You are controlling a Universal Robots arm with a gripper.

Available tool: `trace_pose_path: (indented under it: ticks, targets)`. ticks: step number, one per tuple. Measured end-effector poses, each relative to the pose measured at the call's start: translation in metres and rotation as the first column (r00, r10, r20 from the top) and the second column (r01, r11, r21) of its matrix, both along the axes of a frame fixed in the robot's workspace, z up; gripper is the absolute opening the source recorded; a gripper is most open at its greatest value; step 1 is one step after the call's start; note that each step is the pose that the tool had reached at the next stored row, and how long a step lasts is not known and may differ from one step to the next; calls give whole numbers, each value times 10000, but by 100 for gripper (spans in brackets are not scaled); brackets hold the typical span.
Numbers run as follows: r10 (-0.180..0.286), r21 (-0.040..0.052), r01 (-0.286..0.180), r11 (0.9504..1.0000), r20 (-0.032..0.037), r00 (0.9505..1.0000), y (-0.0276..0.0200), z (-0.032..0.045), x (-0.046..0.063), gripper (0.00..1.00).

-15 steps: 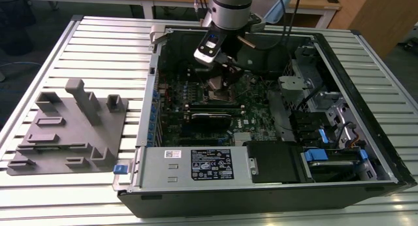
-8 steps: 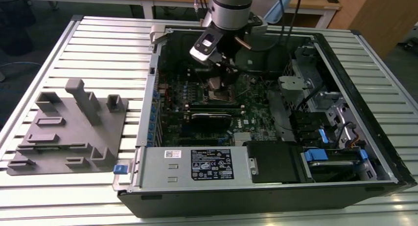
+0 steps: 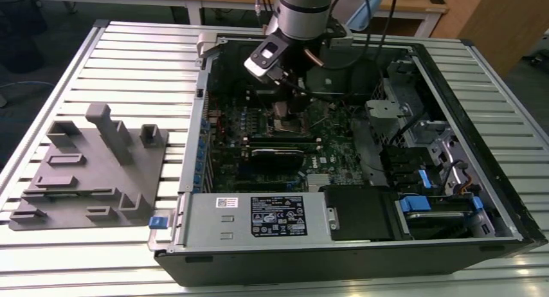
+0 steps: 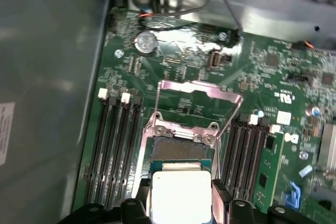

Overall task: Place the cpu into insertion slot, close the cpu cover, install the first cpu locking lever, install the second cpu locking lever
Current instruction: 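Place the cpu into insertion slot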

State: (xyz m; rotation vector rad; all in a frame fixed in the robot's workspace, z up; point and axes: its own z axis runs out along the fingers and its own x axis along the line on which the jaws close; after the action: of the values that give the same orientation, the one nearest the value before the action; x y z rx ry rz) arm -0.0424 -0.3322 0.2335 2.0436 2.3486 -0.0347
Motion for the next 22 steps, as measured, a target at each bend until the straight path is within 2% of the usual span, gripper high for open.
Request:
trace_pose_path:
  ticks: [3, 6, 12, 18, 22]
  targets:
    - [-539, -1, 539, 9985, 0, 9985, 0, -2, 0, 54]
    - [-998, -1, 998, 9950, 1, 9950, 0, -3, 0, 54]
    - [-1094, 1, 1094, 9940, 0, 9940, 0, -5, 0, 54]
    - [-1985, -2, 1985, 9801, 0, 9801, 0, -21, 0, 54]
    - [-1955, 4, 1955, 9807, 9, 9807, 0, -34, 3, 54]
